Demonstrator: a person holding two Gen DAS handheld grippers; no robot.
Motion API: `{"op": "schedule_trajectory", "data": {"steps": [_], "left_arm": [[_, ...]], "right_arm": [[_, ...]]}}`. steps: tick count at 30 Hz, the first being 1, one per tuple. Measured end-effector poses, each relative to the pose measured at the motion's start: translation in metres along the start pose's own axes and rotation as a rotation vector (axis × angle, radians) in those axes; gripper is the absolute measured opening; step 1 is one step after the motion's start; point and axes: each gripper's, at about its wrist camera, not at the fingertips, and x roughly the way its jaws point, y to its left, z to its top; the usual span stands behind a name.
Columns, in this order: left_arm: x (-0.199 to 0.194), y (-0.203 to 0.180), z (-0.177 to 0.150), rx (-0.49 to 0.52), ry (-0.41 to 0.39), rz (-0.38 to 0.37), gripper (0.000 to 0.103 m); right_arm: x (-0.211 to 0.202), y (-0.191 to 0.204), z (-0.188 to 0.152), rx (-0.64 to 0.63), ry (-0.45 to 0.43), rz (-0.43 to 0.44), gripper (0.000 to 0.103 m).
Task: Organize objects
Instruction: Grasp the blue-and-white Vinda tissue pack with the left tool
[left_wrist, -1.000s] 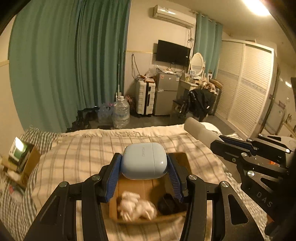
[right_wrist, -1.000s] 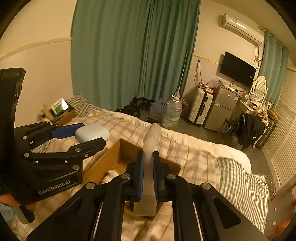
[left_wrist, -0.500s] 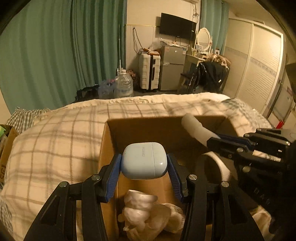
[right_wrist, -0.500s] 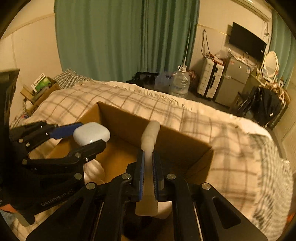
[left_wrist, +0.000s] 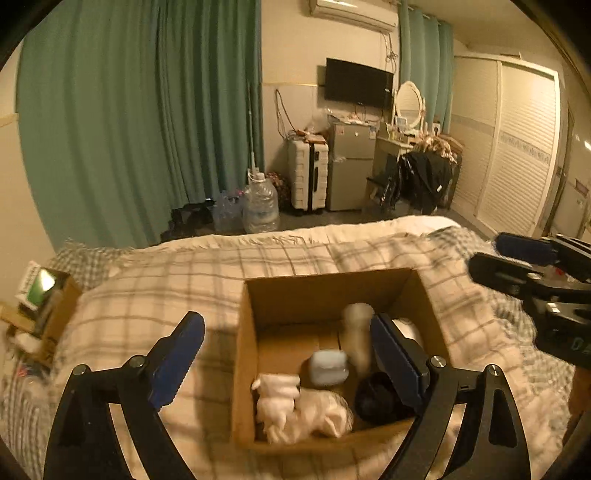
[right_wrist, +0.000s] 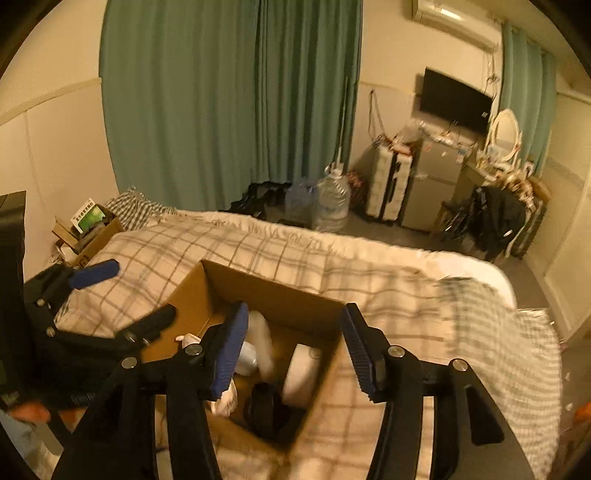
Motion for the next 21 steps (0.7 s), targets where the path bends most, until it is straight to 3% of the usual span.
{"op": "schedule_trajectory", "data": {"steps": [2, 11, 16, 21], "left_arm": [[-0.027, 0.002, 0.000, -0.016, -0.007, 0.013, 0.095], [-0.124, -0.004, -0.032, -0.007, -0.040, 0.024, 0.097], [-0.138, -0.013, -0.071, -0.031, -0.035, 0.004, 0.098], [-0.128, -0.020, -0.119, -0.060, 0.007, 0.024, 0.098]], "right_arm": [[-0.036, 0.002, -0.001, 0.000, -0.015, -0.023, 0.062], [-0.153, 0.026, -0.037, -0.034, -0.069, -0.068, 0.070], [-0.177, 0.041, -0.075, -0.027, -0.088, -0.091, 0.071], [-0.160, 0.058, -0.121, -0.014, -0.065, -0.099, 0.071]]}}
